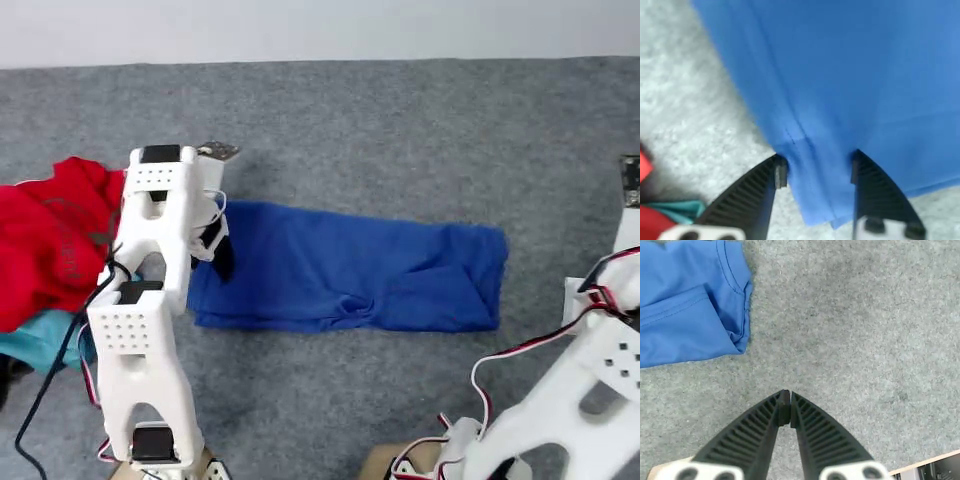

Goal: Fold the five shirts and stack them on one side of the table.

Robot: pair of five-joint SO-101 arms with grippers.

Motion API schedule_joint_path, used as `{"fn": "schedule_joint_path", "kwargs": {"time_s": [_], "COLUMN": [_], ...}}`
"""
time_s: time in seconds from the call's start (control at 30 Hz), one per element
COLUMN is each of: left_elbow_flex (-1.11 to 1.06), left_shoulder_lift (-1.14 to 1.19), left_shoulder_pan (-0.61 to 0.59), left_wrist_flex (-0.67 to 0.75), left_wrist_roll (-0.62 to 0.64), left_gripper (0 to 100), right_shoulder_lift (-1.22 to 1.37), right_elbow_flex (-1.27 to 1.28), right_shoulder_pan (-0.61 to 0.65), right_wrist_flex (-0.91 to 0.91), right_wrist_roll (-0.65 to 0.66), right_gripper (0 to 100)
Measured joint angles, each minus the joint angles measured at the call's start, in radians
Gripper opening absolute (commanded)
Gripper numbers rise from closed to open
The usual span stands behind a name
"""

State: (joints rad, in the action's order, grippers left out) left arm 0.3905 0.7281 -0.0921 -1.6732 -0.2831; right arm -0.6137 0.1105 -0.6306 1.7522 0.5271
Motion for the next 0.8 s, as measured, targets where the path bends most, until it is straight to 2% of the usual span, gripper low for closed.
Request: {"fn": "schedule_joint_path", "kwargs": {"time_s": [0.27,0.53,0.8], "left_elbow_flex": [0.011,0.034,0.084], "left_shoulder_lift": [0.043,0.077,0.104], "left_shoulder_pan": [0.009,0.035,0.061], "left_wrist_flex": [0.009,-0.009,-0.061], "left_wrist_roll": [0.011,0.018,0.018], "left_gripper": [20,0,0], "right_shoulder_lift": [0.000,0.000,0.000], "right_elbow_flex": [0.000,0.000,0.000], "right_shoulder_pan": [0.000,0.000,0.000], "right_wrist_flex": [0.000,0.000,0.000], "right_wrist_roll": [0.000,0.000,0.000], "right_gripper": [0.9,0.9,0.9]}}
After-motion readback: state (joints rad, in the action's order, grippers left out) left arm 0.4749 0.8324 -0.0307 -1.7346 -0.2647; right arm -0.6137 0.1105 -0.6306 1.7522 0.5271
